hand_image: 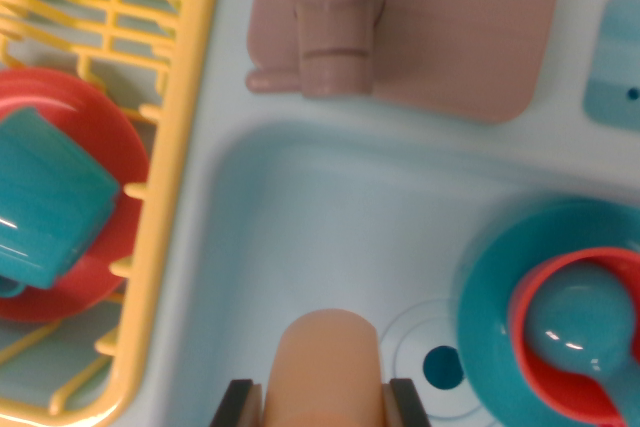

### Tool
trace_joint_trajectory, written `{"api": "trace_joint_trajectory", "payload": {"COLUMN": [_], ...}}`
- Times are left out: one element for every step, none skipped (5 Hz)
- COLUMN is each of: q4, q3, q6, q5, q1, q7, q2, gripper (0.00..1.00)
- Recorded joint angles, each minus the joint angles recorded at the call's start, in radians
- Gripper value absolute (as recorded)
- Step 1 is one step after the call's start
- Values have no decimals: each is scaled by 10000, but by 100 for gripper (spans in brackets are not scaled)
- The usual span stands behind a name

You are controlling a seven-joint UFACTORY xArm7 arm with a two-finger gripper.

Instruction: Pick detergent from the sink

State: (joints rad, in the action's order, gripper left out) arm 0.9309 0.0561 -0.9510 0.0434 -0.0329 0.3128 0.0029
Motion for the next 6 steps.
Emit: {"api": "trace_joint_trajectory", "payload": {"q4": [328,328,1004,1004,1365,1365], "q3": [1,1,2,2,3,3], "q6": [-431,-431,-1318,-1318,-1791,-1791], "q5": [-14,-14,-43,-43,-59,-59], "q1": [1,1,3,3,4,4], "q7": [-20,-20,-61,-61,-83,-83], "q2": [-103,-103,-315,-315,-428,-428], "gripper": [100,100,100,100,100,100]}}
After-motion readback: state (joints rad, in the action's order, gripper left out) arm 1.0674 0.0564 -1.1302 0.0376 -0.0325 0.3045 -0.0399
